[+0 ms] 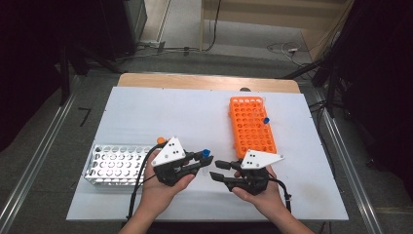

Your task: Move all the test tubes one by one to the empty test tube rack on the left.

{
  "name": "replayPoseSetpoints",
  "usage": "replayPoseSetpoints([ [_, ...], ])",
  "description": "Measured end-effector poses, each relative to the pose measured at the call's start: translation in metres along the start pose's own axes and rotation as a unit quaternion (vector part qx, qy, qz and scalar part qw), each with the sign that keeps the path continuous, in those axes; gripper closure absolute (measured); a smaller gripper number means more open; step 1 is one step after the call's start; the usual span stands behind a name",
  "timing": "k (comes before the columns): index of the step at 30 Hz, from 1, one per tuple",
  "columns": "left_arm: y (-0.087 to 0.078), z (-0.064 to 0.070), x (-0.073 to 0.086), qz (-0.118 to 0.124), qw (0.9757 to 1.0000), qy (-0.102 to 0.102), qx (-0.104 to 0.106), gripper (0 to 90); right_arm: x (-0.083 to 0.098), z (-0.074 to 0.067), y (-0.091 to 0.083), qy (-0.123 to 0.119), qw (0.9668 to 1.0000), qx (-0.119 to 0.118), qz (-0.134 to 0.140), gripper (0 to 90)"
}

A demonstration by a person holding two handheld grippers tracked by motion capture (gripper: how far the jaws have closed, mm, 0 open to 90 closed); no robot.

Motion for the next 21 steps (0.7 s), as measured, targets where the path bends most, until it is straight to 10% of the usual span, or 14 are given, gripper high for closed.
replayPoseSetpoints([
  [13, -0.050, -0.032, -0.010, 0.040, 0.9976, -0.017, -0.053, 76.5, 0.004, 0.036, -0.014, 0.018, 0.9995, 0.027, 0.004, 7.5],
  [21, -0.075, -0.046, -0.013, 0.057, 0.9947, -0.023, -0.083, 76.5, 0.007, 0.053, -0.022, 0.022, 0.9992, 0.032, 0.007, 0.0],
])
Point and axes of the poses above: each handheld gripper's, and its own axes: y roughly forward along the jaws, x roughly out of its underside, z roughly to its right, the point moved 6 cm from there along y, roughly forward along the jaws, and after that the axes turned 10 degrees about x, right-handed, at the moved point
